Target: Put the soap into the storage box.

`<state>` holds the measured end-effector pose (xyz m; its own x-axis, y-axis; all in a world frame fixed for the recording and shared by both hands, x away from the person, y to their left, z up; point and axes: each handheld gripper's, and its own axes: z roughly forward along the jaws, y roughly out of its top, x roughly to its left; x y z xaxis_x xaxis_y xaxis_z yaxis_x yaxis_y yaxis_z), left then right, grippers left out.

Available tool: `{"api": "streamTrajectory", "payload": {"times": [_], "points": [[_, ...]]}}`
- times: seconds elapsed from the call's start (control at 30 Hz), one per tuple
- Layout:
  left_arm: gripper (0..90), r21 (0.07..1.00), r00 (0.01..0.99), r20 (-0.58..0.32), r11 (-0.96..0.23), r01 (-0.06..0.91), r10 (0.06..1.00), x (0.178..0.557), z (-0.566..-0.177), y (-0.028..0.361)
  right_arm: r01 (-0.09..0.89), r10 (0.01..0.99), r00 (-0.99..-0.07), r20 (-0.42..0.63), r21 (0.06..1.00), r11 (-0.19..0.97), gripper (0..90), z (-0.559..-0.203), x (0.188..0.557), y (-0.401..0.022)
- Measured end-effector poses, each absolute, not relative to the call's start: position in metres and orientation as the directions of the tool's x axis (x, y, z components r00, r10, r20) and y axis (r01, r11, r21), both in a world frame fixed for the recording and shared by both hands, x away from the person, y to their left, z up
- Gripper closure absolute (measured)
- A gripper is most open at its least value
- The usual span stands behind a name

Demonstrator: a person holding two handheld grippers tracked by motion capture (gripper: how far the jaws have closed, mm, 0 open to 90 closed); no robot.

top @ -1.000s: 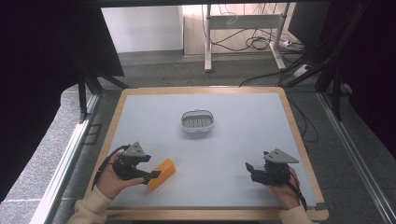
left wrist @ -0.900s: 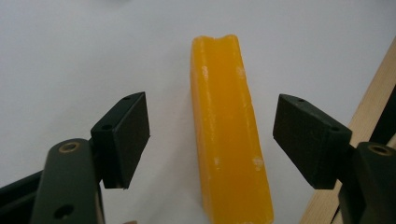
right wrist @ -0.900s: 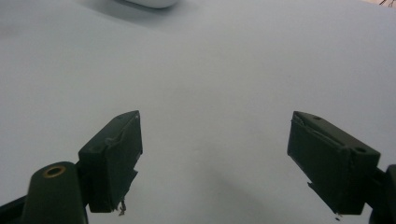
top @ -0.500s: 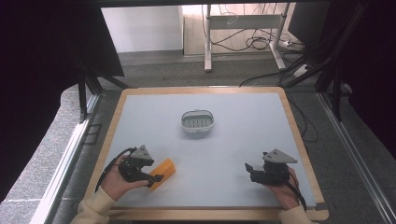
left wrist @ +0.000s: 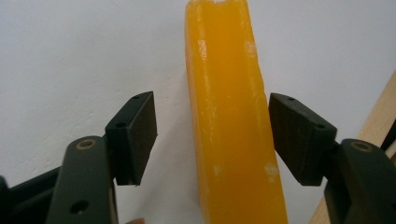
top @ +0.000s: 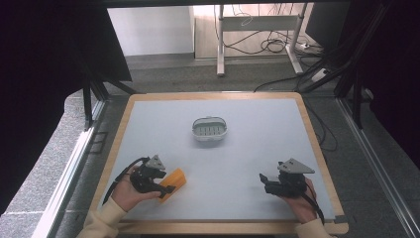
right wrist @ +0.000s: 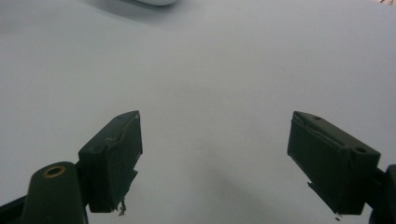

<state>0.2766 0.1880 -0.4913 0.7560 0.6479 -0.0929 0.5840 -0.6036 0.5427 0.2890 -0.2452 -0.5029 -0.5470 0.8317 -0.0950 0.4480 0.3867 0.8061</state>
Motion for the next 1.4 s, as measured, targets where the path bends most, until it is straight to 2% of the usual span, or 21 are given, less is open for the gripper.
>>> {"api": "streamTrajectory", "payload": {"times": [0.07,0.13,0.4,0.53,1.1,1.4], "points": [[35.5,0.528,0.759,-0.094,-0.614,0.587,0.644,0.278,-0.493,0.185,0.448,0.831,-0.547,-0.096,0.805,0.388,18.3,-0.503,0.289,-0.245],[41.5,0.51,0.759,-0.092,-0.624,0.592,0.644,0.279,-0.494,0.183,0.448,0.83,-0.549,-0.097,0.804,0.39,18.3,-0.503,0.289,-0.245],[50.6,0.464,0.757,-0.095,-0.644,0.608,0.646,0.282,-0.499,0.177,0.451,0.831,-0.547,-0.098,0.802,0.392,18.3,-0.504,0.29,-0.246],[58.2,0.446,0.76,-0.104,-0.653,0.612,0.641,0.282,-0.5,0.173,0.453,0.832,-0.546,-0.1,0.8,0.393,18.3,-0.504,0.29,-0.245],[60.8,0.407,0.762,-0.082,-0.677,0.614,0.642,0.284,-0.5,0.17,0.457,0.836,-0.539,-0.103,0.798,0.393,18.3,-0.504,0.29,-0.246],[61.5,0.415,0.765,-0.095,-0.673,0.612,0.637,0.286,-0.5,0.172,0.458,0.836,-0.539,-0.105,0.796,0.396,18.3,-0.504,0.29,-0.246]]}}
